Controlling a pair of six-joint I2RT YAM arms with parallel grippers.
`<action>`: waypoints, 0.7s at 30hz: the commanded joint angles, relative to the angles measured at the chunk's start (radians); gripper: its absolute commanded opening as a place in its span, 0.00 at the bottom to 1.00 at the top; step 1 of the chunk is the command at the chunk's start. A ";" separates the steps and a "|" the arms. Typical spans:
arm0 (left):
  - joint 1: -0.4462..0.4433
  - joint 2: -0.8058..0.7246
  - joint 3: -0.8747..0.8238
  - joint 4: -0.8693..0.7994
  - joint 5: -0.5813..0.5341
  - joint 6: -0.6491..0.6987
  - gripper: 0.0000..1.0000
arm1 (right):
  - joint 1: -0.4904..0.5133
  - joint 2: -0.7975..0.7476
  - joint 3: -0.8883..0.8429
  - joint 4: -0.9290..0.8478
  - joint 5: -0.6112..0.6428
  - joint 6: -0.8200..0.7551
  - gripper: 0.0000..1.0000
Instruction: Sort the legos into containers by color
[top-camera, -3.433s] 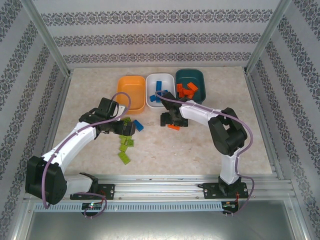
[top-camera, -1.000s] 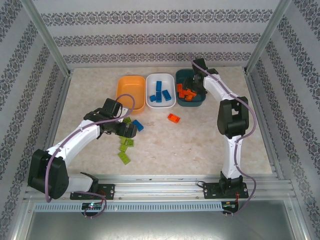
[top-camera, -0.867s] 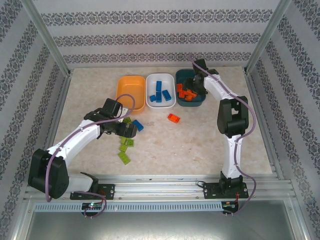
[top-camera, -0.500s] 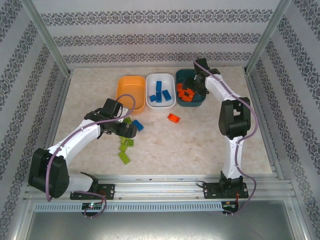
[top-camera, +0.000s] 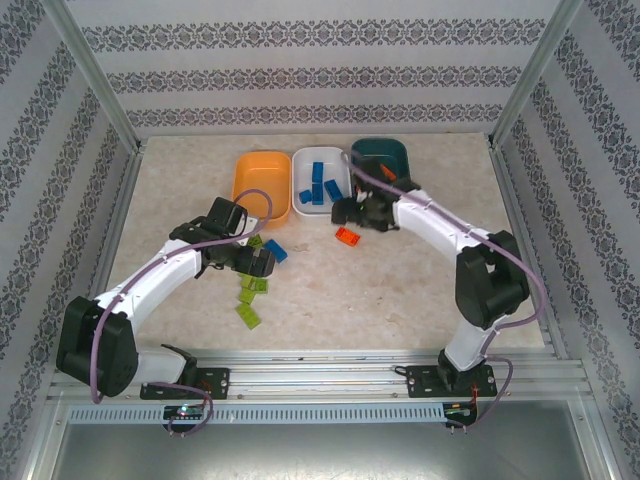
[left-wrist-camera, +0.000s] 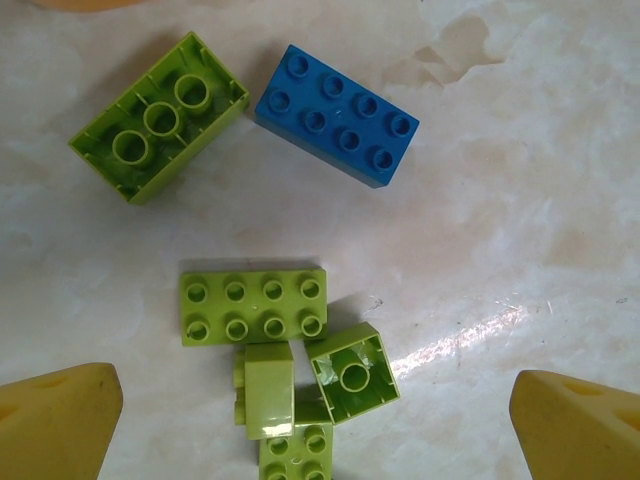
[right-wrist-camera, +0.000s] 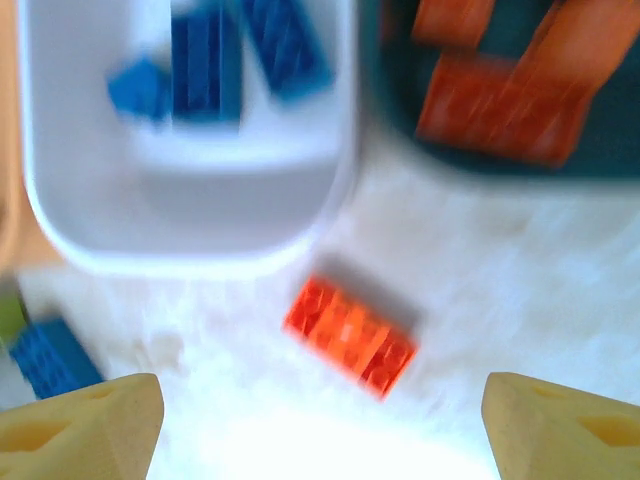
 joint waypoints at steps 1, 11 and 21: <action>-0.018 -0.027 0.018 -0.038 -0.012 0.016 1.00 | 0.042 -0.006 -0.049 0.039 0.092 0.065 0.84; -0.037 -0.040 0.014 -0.040 -0.030 0.020 1.00 | 0.106 0.088 -0.043 0.060 0.115 0.095 0.88; -0.039 -0.035 0.014 -0.040 -0.039 0.022 1.00 | 0.066 0.152 0.019 0.060 0.100 0.083 0.88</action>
